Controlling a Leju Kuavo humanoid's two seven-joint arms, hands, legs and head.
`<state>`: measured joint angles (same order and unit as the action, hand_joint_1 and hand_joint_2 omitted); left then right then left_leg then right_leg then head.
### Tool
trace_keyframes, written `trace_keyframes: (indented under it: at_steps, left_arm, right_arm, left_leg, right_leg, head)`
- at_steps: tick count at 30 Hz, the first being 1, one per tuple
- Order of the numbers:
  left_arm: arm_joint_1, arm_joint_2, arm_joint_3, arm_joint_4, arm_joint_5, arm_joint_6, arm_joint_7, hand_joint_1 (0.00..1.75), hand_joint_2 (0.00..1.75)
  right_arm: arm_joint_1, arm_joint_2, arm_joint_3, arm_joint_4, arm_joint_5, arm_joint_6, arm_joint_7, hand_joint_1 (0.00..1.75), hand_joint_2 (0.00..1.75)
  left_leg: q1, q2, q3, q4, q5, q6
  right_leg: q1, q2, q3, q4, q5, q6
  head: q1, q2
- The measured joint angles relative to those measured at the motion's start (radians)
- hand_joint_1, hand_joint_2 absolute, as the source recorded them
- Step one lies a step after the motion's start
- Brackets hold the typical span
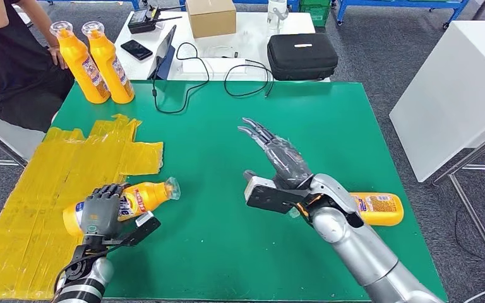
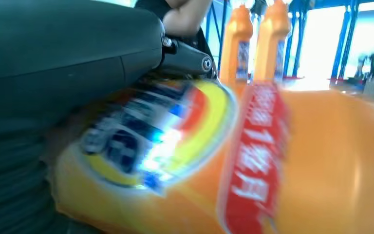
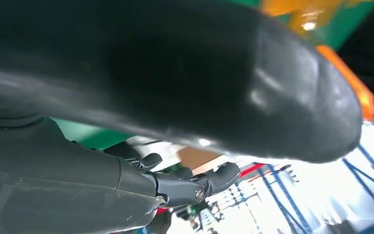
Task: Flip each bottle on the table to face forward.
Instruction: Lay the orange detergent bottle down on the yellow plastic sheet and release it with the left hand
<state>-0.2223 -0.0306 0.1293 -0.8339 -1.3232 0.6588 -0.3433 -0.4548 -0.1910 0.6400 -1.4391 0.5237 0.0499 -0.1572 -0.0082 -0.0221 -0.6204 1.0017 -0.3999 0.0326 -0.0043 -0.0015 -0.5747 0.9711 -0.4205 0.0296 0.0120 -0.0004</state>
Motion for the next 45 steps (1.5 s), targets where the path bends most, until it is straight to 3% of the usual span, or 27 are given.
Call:
trace_keyframes:
  at_steps: [3,7,11,15,20,28,32,37,45]
  left_arm:
    - [-0.020,0.013,-0.009,0.048,-0.016,-0.006,0.052,0.00,0.00]
    - [-0.012,0.034,-0.009,0.058,0.023,0.000,0.042,0.00,0.00]
    - [0.037,0.059,0.009,0.000,0.074,-0.008,0.022,0.00,0.00]
    - [0.101,0.072,0.056,-0.145,0.262,-0.085,-0.053,0.00,0.00]
    - [0.158,0.070,0.113,-0.330,0.375,-0.164,-0.093,0.00,0.00]
    - [0.184,0.060,0.140,-0.429,0.393,-0.177,-0.107,0.00,0.00]
    - [0.203,0.048,0.154,-0.502,0.571,-0.269,-0.187,0.00,0.00]
    - [0.238,0.002,0.153,-0.680,0.712,-0.437,-0.209,0.00,0.00]
    - [0.259,-0.041,0.066,-0.810,0.723,-0.449,-0.196,0.00,0.00]
  right_arm:
    - [0.046,-0.084,-0.018,-0.032,0.042,0.002,0.003,0.00,1.75]
    - [0.181,-0.272,-0.095,-0.131,0.046,0.028,0.022,0.00,1.75]
    - [0.490,-0.490,-0.325,-0.300,0.011,0.075,0.052,0.00,1.75]
    - [0.765,-0.567,-0.541,-0.418,0.090,0.079,0.097,0.00,1.75]
    - [0.914,-0.580,-0.639,-0.481,0.151,0.057,0.129,0.00,1.75]
    - [0.961,-0.585,-0.674,-0.514,0.157,0.054,0.140,0.00,1.75]
    - [0.968,-0.577,-0.678,-0.516,0.192,0.047,0.159,0.00,1.75]
    - [0.883,-0.496,-0.635,-0.447,0.330,0.009,0.151,0.00,1.75]
    - [0.683,-0.342,-0.519,-0.232,0.426,-0.004,0.130,0.00,1.75]
  left_leg:
    - [0.000,-0.002,0.003,0.000,0.000,0.000]
    - [0.000,-0.009,0.003,0.001,0.000,0.001]
    - [-0.003,-0.017,0.003,0.001,-0.004,0.004]
    - [-0.003,-0.008,0.004,0.000,-0.009,0.002]
    - [-0.001,0.001,0.004,0.000,-0.010,0.001]
    - [-0.002,0.001,0.003,0.000,-0.009,0.002]
    - [-0.003,0.001,0.003,0.000,-0.009,0.002]
    - [-0.003,0.002,0.003,0.000,-0.010,0.002]
    - [-0.003,0.002,0.003,0.000,-0.008,0.003]
  right_leg:
    - [0.000,-0.001,0.003,0.000,0.000,0.000]
    - [0.000,-0.007,0.005,-0.001,-0.001,0.001]
    - [-0.002,-0.015,0.009,-0.001,-0.005,0.006]
    - [-0.003,-0.005,0.006,-0.001,-0.006,0.006]
    - [-0.002,0.002,0.002,-0.001,-0.006,0.005]
    - [-0.003,0.002,0.003,-0.001,-0.006,0.005]
    - [-0.003,0.002,0.002,-0.001,-0.006,0.005]
    - [-0.003,0.002,0.002,-0.001,-0.006,0.005]
    - [-0.003,0.002,0.003,-0.001,-0.006,0.005]
  head:
    - [0.000,0.000]
    - [0.000,0.000]
    - [0.000,0.000]
    - [0.000,0.000]
    - [0.000,0.000]
    - [0.000,0.000]
    - [0.000,0.000]
    - [0.000,0.000]
    - [0.000,0.000]
